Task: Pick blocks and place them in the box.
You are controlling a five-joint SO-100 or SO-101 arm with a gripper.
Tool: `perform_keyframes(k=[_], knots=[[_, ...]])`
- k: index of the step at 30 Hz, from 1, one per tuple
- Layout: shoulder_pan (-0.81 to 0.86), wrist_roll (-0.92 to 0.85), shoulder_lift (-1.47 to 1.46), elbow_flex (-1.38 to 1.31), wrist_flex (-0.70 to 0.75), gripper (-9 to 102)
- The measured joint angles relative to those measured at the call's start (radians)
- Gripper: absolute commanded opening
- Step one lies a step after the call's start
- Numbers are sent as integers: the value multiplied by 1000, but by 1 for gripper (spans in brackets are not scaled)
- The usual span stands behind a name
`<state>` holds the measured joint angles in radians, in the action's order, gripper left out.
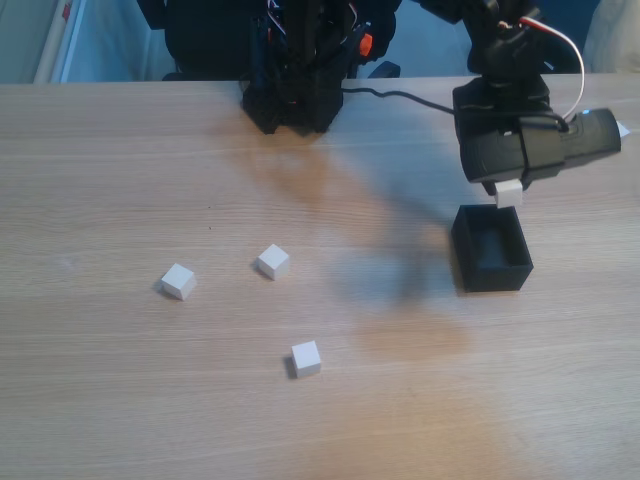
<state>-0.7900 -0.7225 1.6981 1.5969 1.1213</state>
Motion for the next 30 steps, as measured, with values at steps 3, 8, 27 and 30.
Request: perform_keyframes(k=[3, 8, 27, 30], knots=[[3, 0, -17, 0, -11, 10], [26, -9, -20, -9, -11, 16], [247, -566, 486, 436, 400, 14], [362, -681, 603, 538, 428, 16]])
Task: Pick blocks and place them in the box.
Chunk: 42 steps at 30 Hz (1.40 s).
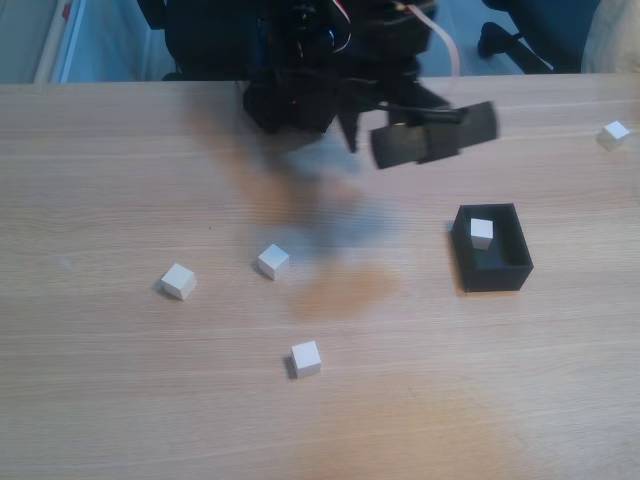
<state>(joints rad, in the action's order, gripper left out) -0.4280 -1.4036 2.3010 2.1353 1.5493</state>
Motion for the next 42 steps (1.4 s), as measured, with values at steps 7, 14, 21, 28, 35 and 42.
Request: perform_keyframes(k=[7, 14, 21, 28, 35, 42], knots=[[210, -129, 54, 72, -101, 19], [337, -153, -78, 72, -356, 21], [460, -135, -264, 72, -598, 21], [571, -133, -379, 72, -704, 21], [601, -130, -437, 58, -713, 21], [578, -106, -488, 32, -727, 21]])
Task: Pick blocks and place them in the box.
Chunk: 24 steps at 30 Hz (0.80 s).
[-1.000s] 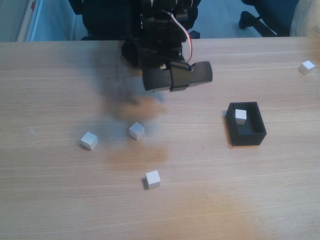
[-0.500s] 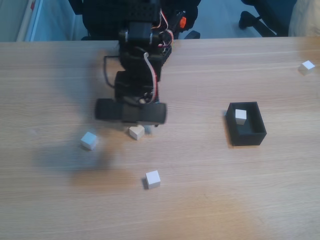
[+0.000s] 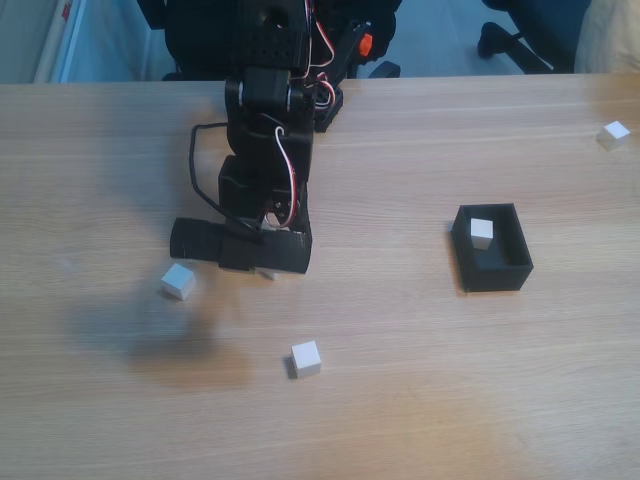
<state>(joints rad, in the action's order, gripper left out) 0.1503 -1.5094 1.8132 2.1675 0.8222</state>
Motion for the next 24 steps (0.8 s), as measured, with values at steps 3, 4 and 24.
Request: perform_keyframes(k=[3, 4, 24], knots=[[3, 14, -23, -11, -9, 19], [5, 18, -31, -12, -14, 19], [-3, 55, -55, -15, -28, 3]])
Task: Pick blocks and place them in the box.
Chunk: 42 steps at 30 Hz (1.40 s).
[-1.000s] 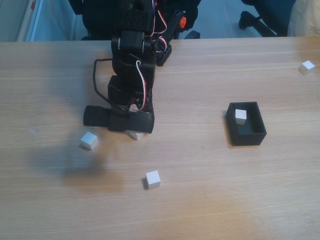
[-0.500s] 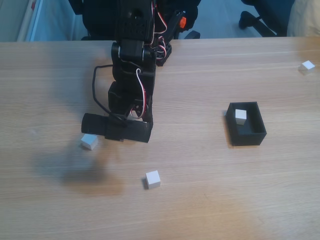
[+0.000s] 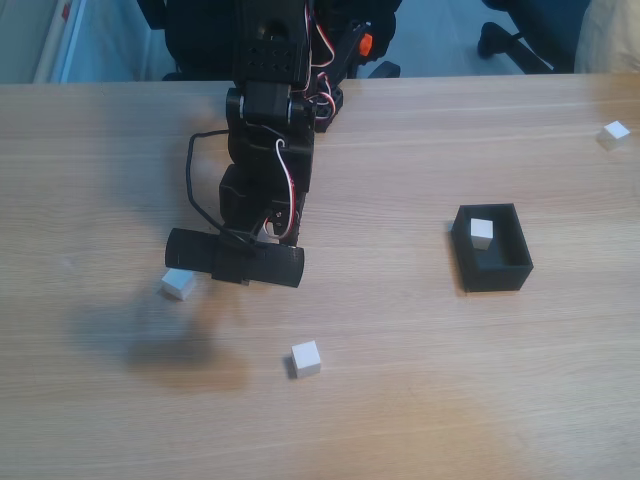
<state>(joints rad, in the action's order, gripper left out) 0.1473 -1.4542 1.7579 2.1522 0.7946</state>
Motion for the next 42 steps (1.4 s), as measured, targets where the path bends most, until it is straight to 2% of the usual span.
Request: perform_keyframes(k=[6, 15, 21, 27, 31, 37, 42], knots=[[0, 0, 0, 0, 0, 15], [3, 0, 20, 11, 44, 13], [11, 14, 21, 12, 66, 0], [-11, 28, 37, 12, 71, 0], [-29, 34, 77, 5, 126, 0], [-129, 55, 198, -5, 215, 0], [-276, 103, 316, -23, 284, 0]])
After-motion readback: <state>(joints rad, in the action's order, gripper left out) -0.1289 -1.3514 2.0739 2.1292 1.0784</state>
